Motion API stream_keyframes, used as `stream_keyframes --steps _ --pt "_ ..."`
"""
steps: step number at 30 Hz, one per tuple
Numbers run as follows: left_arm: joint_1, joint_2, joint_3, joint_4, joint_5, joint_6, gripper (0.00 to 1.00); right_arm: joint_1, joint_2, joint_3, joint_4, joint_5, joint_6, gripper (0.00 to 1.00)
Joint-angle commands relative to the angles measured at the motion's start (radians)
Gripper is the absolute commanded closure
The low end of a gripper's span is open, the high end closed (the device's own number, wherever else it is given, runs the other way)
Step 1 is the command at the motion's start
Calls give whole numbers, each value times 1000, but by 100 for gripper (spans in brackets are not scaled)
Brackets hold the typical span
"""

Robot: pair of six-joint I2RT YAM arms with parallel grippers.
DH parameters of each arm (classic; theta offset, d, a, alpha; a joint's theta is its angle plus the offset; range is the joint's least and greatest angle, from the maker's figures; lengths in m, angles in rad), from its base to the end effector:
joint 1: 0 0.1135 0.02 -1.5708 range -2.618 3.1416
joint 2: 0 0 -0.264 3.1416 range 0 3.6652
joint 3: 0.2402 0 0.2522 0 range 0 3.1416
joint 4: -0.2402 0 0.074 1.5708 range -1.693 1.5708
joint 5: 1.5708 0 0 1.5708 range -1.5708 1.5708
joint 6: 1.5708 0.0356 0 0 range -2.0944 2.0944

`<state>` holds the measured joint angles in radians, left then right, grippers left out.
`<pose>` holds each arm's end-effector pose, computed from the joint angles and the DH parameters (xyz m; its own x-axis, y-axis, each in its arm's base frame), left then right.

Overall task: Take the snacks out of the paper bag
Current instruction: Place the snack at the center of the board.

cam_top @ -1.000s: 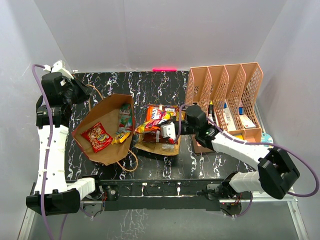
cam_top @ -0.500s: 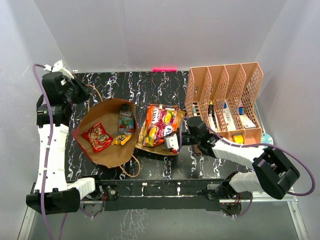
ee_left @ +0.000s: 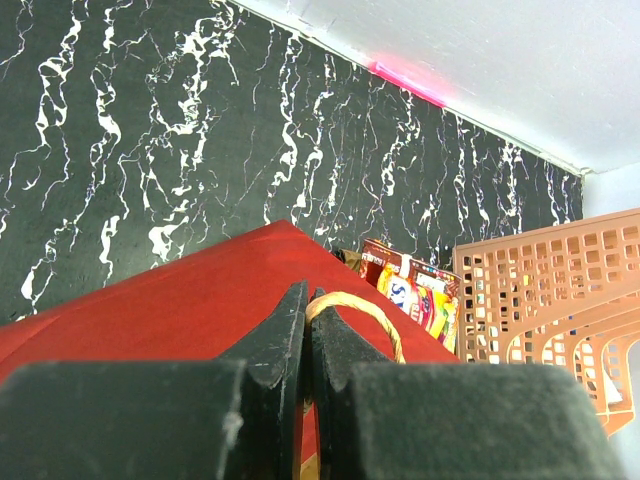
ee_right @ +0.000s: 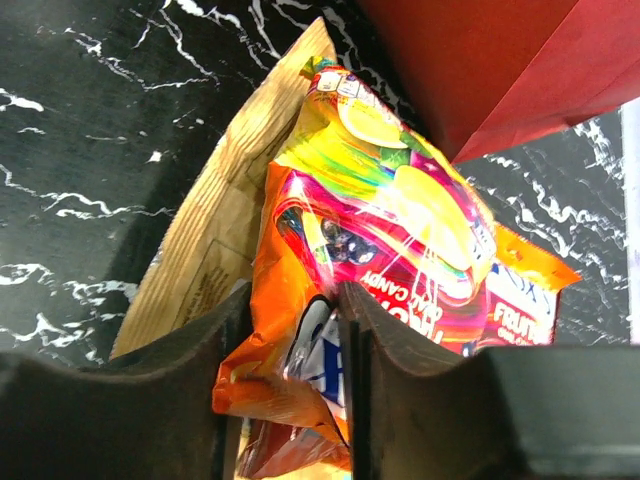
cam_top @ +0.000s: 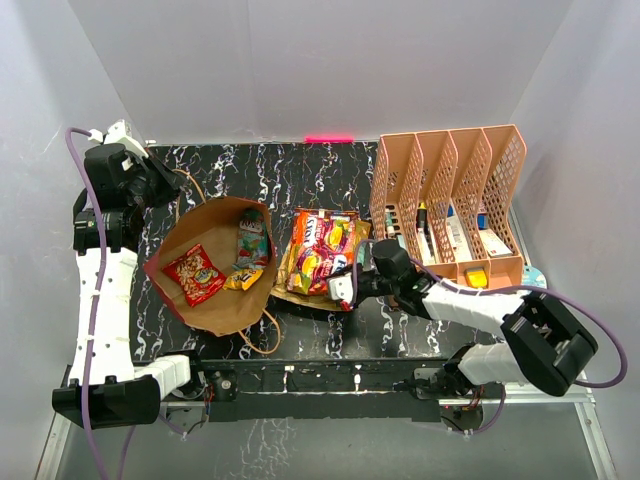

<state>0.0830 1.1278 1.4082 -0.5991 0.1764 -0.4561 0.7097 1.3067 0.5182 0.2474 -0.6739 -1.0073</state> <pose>0.2289 0.0128 0.4433 -0.3175 -0.4615 -0.8284 -0.0617 0.8818 -0.4676 0.1779 0.1821 0.1844 0.5647 -0.3857 -0.7296 -0.8190 -0.1533 -0.5529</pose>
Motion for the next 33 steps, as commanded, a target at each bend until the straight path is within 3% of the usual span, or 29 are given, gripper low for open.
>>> stream_keyframes --steps 1,6,8,13,17,21,27,33 --pt "0 -19 27 16 19 0 100 3 -72 -16 -32 32 63 55" --pt "0 -22 20 23 21 -3 100 3 -171 10 -206 7 108 33" --pt "1 -23 17 24 22 -5 100 3 -207 21 -249 2 126 30" --pt "0 -29 16 21 19 -5 100 5 -285 44 -201 -44 285 34" --pt "1 -30 26 16 25 -5 100 8 -320 23 -53 81 503 33" --pt "0 -30 26 16 54 -11 100 12 -276 85 -70 69 561 34" --pt "1 -69 -4 -2 70 -25 100 194 -244 338 -203 172 507 33" --pt "1 -102 -56 6 102 -50 100 399 -16 605 -308 330 392 33"
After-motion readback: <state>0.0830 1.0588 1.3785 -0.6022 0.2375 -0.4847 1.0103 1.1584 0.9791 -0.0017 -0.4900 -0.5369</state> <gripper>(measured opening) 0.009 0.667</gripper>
